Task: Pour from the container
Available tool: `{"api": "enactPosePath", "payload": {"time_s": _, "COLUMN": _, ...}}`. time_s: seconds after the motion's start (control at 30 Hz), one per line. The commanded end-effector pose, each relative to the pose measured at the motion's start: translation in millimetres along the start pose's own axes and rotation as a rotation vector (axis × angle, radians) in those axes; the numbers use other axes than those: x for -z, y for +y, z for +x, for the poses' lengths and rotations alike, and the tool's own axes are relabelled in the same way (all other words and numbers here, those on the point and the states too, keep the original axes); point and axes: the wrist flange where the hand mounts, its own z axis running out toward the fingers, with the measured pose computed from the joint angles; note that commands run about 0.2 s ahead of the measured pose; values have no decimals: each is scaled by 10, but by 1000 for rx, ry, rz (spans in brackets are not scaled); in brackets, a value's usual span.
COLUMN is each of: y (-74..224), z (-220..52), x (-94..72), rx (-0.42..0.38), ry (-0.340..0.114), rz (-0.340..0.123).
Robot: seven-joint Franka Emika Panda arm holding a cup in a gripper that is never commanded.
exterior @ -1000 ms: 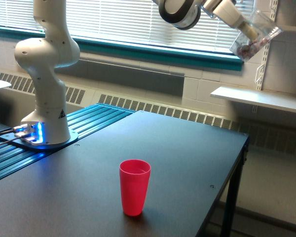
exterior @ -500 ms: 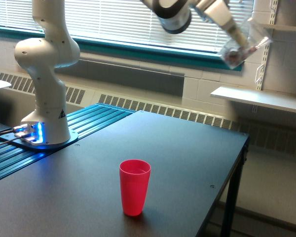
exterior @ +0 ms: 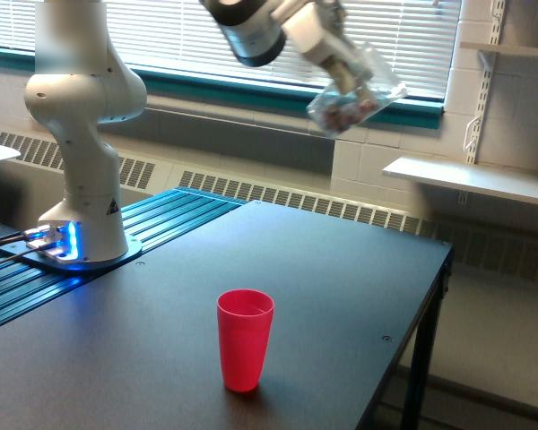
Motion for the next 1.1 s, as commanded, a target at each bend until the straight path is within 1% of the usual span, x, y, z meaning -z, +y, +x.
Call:
{"api": "enactPosePath", "payload": {"time_s": 0.03, "y": 427, "z": 29, "x": -30, "rx": -141, "ry": -20, "rz": -70}}
{"api": "enactPosePath", "payload": {"time_s": 0.17, "y": 669, "z": 50, "x": -50, "rx": -149, "ry": -30, "rz": -113}}
{"api": "enactPosePath", "payload": {"time_s": 0.23, "y": 795, "z": 47, "x": -69, "rx": -135, "ry": -31, "rz": -147}}
{"api": "enactPosePath", "payload": {"time_s": 0.33, "y": 975, "z": 66, "x": -91, "rx": -143, "ry": -39, "rz": -166}}
{"api": "enactPosePath", "payload": {"time_s": 0.4, "y": 1100, "z": 71, "x": -106, "rx": -136, "ry": -39, "rz": -187}}
{"api": "enactPosePath", "payload": {"time_s": 0.47, "y": 1196, "z": 61, "x": -123, "rx": -110, "ry": -43, "rz": -214}}
{"api": "enactPosePath", "payload": {"time_s": 0.5, "y": 1241, "z": 59, "x": -130, "rx": -114, "ry": -44, "rz": -219}}
{"api": "enactPosePath", "payload": {"time_s": 0.53, "y": 1305, "z": 75, "x": -133, "rx": -134, "ry": -53, "rz": -205}}
{"api": "enactPosePath", "payload": {"time_s": 0.57, "y": 1348, "z": 82, "x": -135, "rx": -132, "ry": -58, "rz": -205}}
{"api": "enactPosePath", "payload": {"time_s": 0.6, "y": 1405, "z": 69, "x": -145, "rx": -105, "ry": -62, "rz": -225}}
{"api": "enactPosePath", "payload": {"time_s": 0.63, "y": 1446, "z": 52, "x": -158, "rx": -99, "ry": -65, "rz": -238}}
{"api": "enactPosePath", "payload": {"time_s": 0.7, "y": 1541, "z": 67, "x": -172, "rx": -129, "ry": -77, "rz": -235}}
{"api": "enactPosePath", "payload": {"time_s": 0.73, "y": 1584, "z": 71, "x": -179, "rx": -116, "ry": -78, "rz": -245}}
{"api": "enactPosePath", "payload": {"time_s": 0.8, "y": 1649, "z": 88, "x": -193, "rx": -121, "ry": -78, "rz": -240}}
{"api": "enactPosePath", "payload": {"time_s": 0.83, "y": 1672, "z": 96, "x": -197, "rx": -115, "ry": -76, "rz": -242}}
{"api": "enactPosePath", "payload": {"time_s": 0.87, "y": 1694, "z": 103, "x": -204, "rx": -91, "ry": -72, "rz": -246}}
{"api": "enactPosePath", "payload": {"time_s": 0.93, "y": 1732, "z": 124, "x": -221, "rx": -82, "ry": -65, "rz": -237}}
{"api": "enactPosePath", "payload": {"time_s": 0.97, "y": 1752, "z": 129, "x": -230, "rx": -65, "ry": -64, "rz": -242}}
{"api": "enactPosePath", "payload": {"time_s": 1.0, "y": 1768, "z": 128, "x": -243, "rx": -29, "ry": -60, "rz": -252}}
{"api": "enactPosePath", "payload": {"time_s": 1.07, "y": 1800, "z": 139, "x": -280, "rx": -34, "ry": -60, "rz": -246}}
{"api": "enactPosePath", "payload": {"time_s": 1.1, "y": 1813, "z": 145, "x": -290, "rx": -18, "ry": -58, "rz": -253}}
